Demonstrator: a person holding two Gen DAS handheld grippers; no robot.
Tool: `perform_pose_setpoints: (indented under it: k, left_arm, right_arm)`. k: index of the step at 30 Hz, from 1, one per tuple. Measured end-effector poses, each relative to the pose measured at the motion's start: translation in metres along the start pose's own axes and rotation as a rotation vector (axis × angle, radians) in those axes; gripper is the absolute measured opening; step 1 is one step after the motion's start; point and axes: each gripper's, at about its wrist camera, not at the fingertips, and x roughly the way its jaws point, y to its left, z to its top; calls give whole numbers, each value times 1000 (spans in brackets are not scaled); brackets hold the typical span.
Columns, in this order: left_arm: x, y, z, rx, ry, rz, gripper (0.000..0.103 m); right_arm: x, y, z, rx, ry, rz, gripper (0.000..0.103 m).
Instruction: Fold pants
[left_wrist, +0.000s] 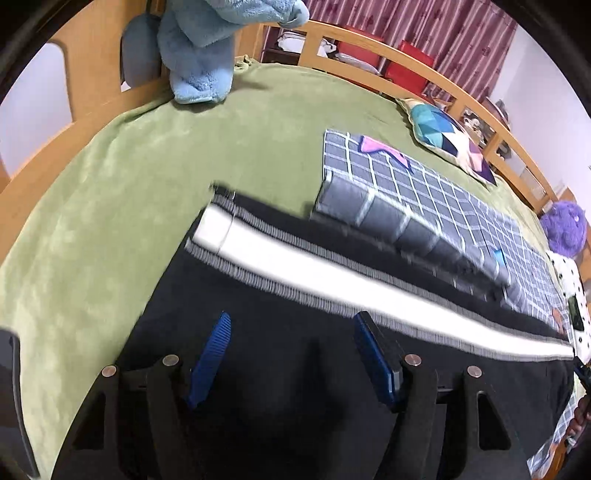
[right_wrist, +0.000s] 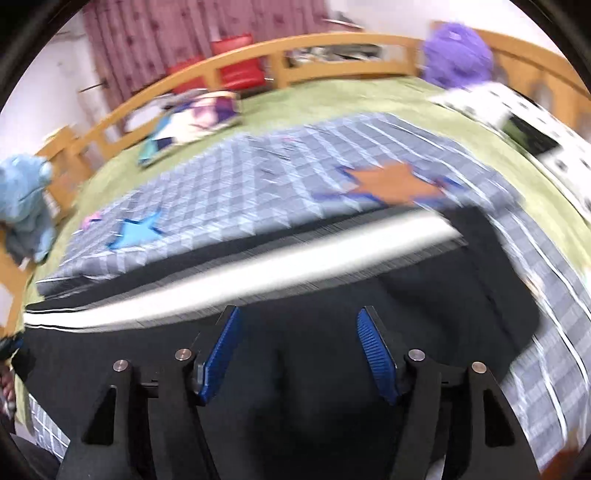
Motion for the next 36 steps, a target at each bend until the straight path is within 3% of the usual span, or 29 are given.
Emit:
perform_pose_setpoints:
  k: [5, 9, 13, 17, 22, 28, 36]
  left_arm:
    - [9, -38, 22, 62, -3, -148, 65]
    - [38, -83, 26, 115, 51, -244, 65]
    - [77, -123, 30, 133, 91, -297, 65]
    - [121, -157, 51, 109, 126, -351, 65]
    - [158, -156, 81, -32, 145, -320, 58]
    - [102, -144, 84, 44, 34, -267, 55]
    - [32, -85, 59, 108, -26, -173, 57]
  right_arm:
    - [46, 53, 28, -62, 27, 68, 65]
    - [79, 82, 36, -61, 58, 138, 65]
    - [112, 98, 33, -68, 95, 117, 65]
    - [118, 97, 29, -78, 91, 120, 65]
    - [105, 93, 29, -80, 91, 155, 65]
    - [88, 102, 23, -132, 97, 274, 67]
    - [110, 137, 35, -343, 98, 263, 74]
